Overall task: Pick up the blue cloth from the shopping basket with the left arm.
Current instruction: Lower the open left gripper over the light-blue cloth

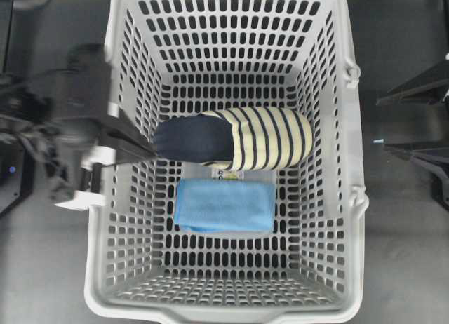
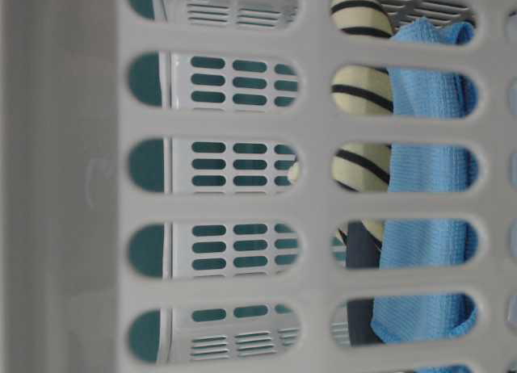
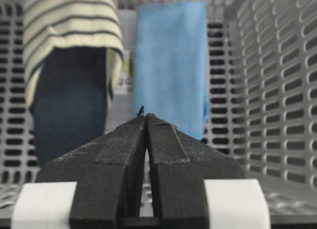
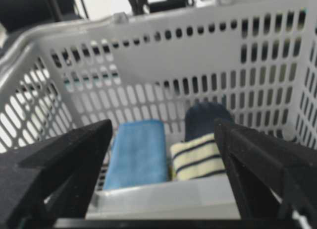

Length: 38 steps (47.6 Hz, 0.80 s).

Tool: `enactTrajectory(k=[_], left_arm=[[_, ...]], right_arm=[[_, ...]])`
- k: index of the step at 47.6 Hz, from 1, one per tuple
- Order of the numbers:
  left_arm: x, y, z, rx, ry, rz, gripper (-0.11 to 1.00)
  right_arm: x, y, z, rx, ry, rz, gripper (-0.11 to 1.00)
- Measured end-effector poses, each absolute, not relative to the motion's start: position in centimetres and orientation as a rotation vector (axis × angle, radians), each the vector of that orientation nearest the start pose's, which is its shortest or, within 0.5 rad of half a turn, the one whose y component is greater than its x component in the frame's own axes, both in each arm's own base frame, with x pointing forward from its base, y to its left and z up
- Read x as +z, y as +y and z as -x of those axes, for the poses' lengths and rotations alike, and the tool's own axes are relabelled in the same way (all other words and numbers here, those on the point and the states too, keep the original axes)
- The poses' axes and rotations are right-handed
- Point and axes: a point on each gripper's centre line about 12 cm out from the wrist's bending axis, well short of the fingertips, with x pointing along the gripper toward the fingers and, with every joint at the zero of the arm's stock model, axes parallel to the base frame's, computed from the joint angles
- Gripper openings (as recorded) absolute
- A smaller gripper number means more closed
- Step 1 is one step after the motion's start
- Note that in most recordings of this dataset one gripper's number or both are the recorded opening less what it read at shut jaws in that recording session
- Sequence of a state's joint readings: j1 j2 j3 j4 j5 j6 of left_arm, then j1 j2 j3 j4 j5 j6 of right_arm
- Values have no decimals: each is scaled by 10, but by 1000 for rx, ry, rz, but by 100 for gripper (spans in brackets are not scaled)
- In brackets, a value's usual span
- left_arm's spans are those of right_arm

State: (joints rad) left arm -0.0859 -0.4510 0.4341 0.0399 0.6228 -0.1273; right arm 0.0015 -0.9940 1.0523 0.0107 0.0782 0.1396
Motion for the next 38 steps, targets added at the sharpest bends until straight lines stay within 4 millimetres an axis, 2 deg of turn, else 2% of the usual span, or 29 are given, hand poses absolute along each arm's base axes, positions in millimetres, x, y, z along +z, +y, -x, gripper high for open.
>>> enactTrajectory(k=[11, 13, 16, 24, 28, 31, 38], left_arm=[[356, -28, -349, -18, 688, 79, 1], [355, -28, -353, -15, 705, 80, 5], [353, -28, -360, -11, 736, 79, 18], [340, -31, -380, -9, 806, 69, 69], [334, -35, -393, -16, 824, 62, 87], [330, -38, -402, -18, 837, 59, 91], [314, -49, -424, -34, 889, 46, 90]], right_arm=[[308, 0, -198, -8, 130, -150, 75], [308, 0, -198, -9, 130, -150, 75], [308, 0, -198, -11, 130, -150, 75], [308, -1, -198, -15, 130, -151, 75], [308, -1, -198, -15, 130, -152, 75], [306, -1, -198, -15, 133, -152, 75], [302, -1, -198, -16, 139, -154, 75]])
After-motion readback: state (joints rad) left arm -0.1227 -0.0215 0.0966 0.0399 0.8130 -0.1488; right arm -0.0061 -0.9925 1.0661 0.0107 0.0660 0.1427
